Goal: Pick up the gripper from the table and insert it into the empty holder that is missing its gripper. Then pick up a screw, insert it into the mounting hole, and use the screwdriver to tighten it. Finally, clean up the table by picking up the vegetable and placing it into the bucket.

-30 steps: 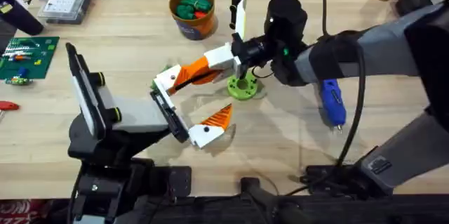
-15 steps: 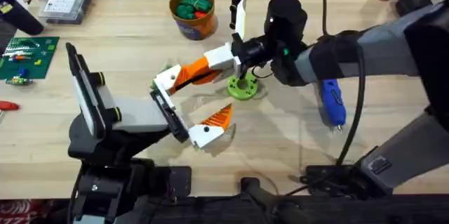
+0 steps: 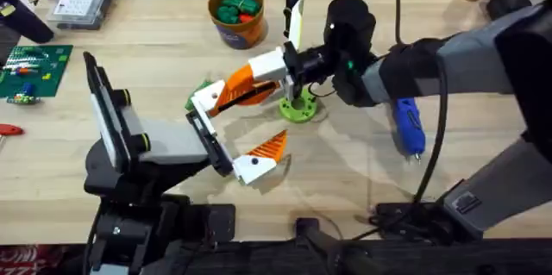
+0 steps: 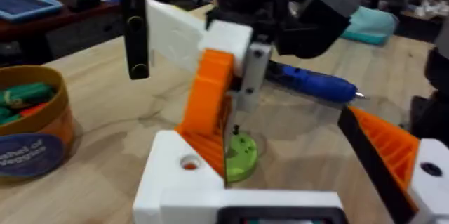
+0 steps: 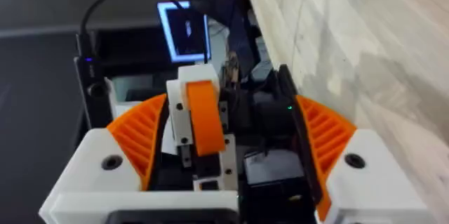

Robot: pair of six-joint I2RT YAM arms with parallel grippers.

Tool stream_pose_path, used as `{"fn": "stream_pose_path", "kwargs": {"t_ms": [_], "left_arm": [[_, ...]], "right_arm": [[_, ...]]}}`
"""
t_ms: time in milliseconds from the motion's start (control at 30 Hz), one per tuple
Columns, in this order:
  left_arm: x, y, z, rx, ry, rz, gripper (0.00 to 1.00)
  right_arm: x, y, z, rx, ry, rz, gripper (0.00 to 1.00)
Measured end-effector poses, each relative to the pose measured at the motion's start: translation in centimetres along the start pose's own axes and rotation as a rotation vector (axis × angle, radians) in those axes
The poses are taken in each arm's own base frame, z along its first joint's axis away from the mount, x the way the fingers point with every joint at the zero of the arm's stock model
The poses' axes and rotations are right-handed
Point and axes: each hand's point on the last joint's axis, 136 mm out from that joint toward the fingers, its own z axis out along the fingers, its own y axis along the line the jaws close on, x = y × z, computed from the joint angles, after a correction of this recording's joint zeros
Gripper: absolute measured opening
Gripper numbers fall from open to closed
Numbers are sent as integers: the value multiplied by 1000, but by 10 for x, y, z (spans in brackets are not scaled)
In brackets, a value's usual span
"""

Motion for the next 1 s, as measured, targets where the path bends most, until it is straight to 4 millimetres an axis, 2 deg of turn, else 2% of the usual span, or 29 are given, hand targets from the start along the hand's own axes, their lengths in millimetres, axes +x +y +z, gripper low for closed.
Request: {"fn": "stream_pose_path", "kwargs": {"t_ms": [100,133,167,633,767,900,1000], "left_arm": [[0,-2,0,10,0,5,986],[0,-2,0,11,0,6,986],[0,-2,0,11,0,7,986],[0,-2,0,13,0,7,986],[0,-2,0,14,0,11,986],[0,-2,0,14,0,11,986],[0,-2,0,14,0,11,986]], "right_arm": [[-1,-1,2,4,-11,3,885],[-1,-2,2,4,-14,3,963],[-1,-2,2,5,-16,4,985],[-5,-2,2,9,-36,5,996],[-5,-10,1,33,-47,58,997],[-1,-15,-10,102,-83,112,997],[0,-10,-30,166,-133,104,996]]}}
